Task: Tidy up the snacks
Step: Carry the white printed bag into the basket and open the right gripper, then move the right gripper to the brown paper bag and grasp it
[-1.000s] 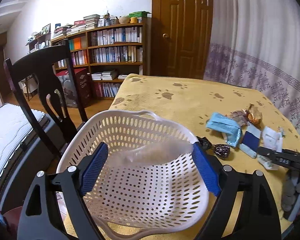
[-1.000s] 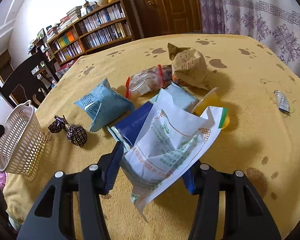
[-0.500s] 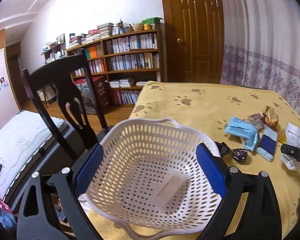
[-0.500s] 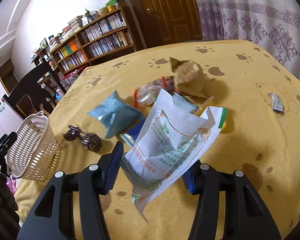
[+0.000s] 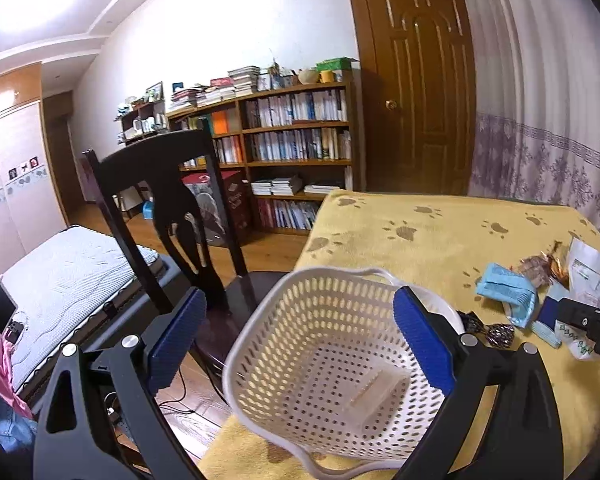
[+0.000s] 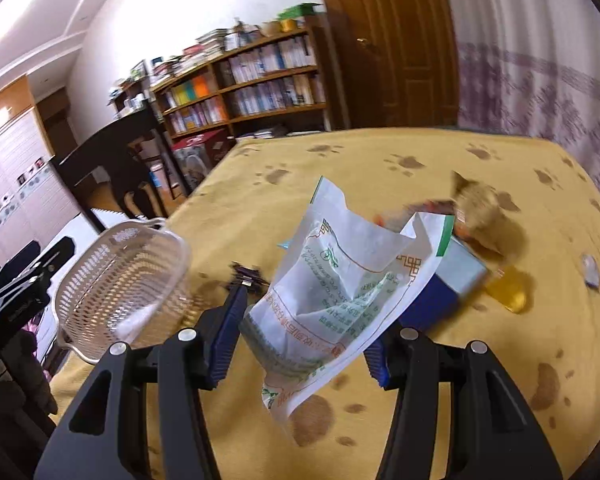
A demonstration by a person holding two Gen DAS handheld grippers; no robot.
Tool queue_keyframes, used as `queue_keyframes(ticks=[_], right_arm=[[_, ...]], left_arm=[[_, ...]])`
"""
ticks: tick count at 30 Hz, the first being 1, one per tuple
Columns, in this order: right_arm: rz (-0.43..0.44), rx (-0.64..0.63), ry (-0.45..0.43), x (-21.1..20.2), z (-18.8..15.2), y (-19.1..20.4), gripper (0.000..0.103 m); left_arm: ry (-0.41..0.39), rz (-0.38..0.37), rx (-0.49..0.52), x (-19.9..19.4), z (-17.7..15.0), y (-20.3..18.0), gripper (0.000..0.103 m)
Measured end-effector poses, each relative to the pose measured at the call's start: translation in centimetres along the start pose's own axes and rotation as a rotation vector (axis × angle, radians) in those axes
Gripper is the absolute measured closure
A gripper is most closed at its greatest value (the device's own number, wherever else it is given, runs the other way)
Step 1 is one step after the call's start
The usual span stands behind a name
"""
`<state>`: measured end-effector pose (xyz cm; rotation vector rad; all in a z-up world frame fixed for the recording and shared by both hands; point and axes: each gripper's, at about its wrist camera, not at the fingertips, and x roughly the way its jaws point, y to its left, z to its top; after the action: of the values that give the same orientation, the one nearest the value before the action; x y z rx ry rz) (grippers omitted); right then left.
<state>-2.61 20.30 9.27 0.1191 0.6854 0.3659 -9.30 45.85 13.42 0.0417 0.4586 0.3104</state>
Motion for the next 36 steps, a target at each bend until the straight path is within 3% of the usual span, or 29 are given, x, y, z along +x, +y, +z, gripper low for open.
queue_keyframes(ticks=[9,18,24,25,27,36], right_arm=[[0.091,-0.136,-0.02,0.4,1.7,7.7,0.05],[0.147,-0.235,0.031,2.3,1.6,14.1,0.049],[0.146,-0.3,0.039,3.1,0.7,16.8,0.046],[0.145,-0.311,0.031,3.2,0.9,17.3,0.04],[0.137,-0.332,0.007,2.9,0.7,18.1,0.037],[0.136,-0.332,0.017,3.3,1.4,17.8,0.036]], left_arm=[[-0.008,0.038,-0.072,-0.2,0.5,2.6,0.006],[-0.024,0.069,-0.164,-0.5,1.1,6.1,0.005],[-0.024,0.086,-0.206,-0.4,1.2,7.7,0.003],[-0.023,0.092,-0.213,-0.3,1.2,8.0,0.003],[-0.019,0.096,-0.225,-0.2,1.1,8.2,0.003],[-0.011,0.094,-0.228,0.1,1.0,8.1,0.003]])
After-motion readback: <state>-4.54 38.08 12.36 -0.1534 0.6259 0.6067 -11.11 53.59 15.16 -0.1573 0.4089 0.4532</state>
